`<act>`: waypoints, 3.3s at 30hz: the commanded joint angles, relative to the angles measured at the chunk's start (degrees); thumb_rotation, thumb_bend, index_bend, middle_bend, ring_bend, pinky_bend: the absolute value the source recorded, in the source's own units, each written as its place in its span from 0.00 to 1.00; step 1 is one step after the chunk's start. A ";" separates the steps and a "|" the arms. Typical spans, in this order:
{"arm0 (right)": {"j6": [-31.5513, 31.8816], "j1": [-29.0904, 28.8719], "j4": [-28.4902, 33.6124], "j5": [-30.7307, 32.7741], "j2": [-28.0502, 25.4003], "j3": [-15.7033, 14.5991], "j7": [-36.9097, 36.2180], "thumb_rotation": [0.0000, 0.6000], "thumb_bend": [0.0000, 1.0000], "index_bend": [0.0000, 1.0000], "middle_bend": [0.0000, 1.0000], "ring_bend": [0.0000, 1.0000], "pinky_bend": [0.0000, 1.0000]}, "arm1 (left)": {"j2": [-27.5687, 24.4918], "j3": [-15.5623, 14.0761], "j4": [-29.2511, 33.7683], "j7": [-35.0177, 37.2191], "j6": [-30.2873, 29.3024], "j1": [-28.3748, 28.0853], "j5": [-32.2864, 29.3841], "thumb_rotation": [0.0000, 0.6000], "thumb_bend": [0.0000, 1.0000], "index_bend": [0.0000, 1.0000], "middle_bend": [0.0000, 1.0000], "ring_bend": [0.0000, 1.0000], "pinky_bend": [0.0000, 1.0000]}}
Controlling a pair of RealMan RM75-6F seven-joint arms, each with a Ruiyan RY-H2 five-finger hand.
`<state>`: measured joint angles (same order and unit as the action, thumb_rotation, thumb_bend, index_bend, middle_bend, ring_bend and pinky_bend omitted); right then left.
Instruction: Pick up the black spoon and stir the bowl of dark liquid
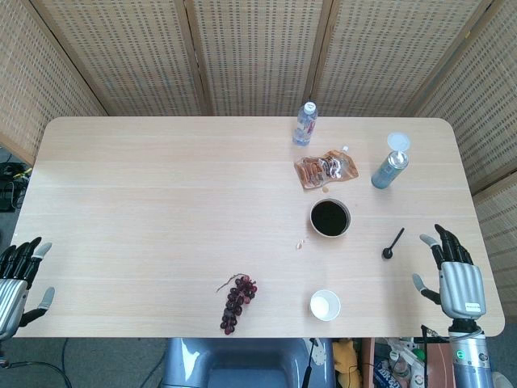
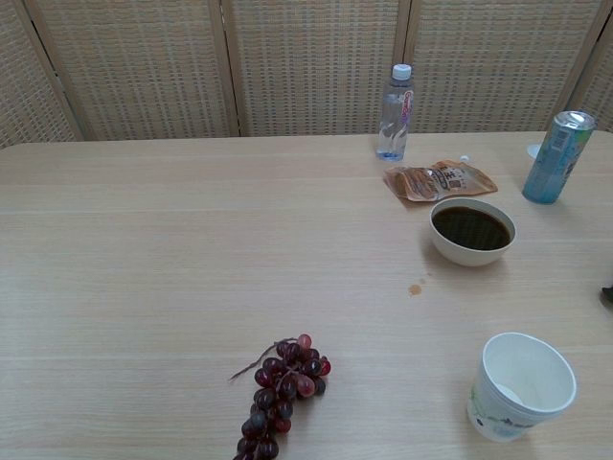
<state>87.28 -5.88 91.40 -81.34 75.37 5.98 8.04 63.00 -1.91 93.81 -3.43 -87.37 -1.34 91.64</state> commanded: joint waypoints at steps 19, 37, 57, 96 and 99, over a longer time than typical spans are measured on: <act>-18.81 -8.54 2.01 4.48 -8.60 1.72 -2.53 1.00 0.61 0.27 0.80 0.84 0.86 | -0.73 0.22 2.63 -2.15 0.93 -0.91 0.16 1.00 0.44 0.00 0.00 0.00 0.00; -41.65 -18.81 -5.47 12.41 -6.28 -0.78 -4.57 1.00 0.91 0.28 0.96 1.00 1.00 | -1.27 0.24 3.06 -2.93 1.38 -1.11 -0.37 1.00 0.44 0.00 0.00 0.00 0.00; -46.52 -21.29 -13.57 18.91 -0.95 -3.42 -0.84 1.00 0.92 0.28 0.97 1.00 1.00 | -0.81 -0.20 2.69 -2.90 2.18 -1.20 -0.68 1.00 0.44 0.00 0.00 0.00 0.00; -45.76 -22.05 -16.37 23.34 0.61 -6.45 4.07 1.00 0.92 0.28 0.97 1.00 1.00 | 0.15 -0.41 1.83 -2.99 3.02 -1.29 -1.61 1.00 0.44 0.00 0.00 0.00 0.00; -45.00 -21.84 -16.30 23.09 0.30 -6.70 4.72 1.00 0.92 0.28 0.97 1.00 1.00 | 0.19 -0.43 1.89 -3.05 3.10 -1.33 -1.60 1.00 0.44 0.00 0.00 0.00 0.00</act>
<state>42.18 -27.79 75.07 -58.18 75.77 -0.63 12.65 63.19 -2.33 95.69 -6.48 -84.27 -2.67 90.04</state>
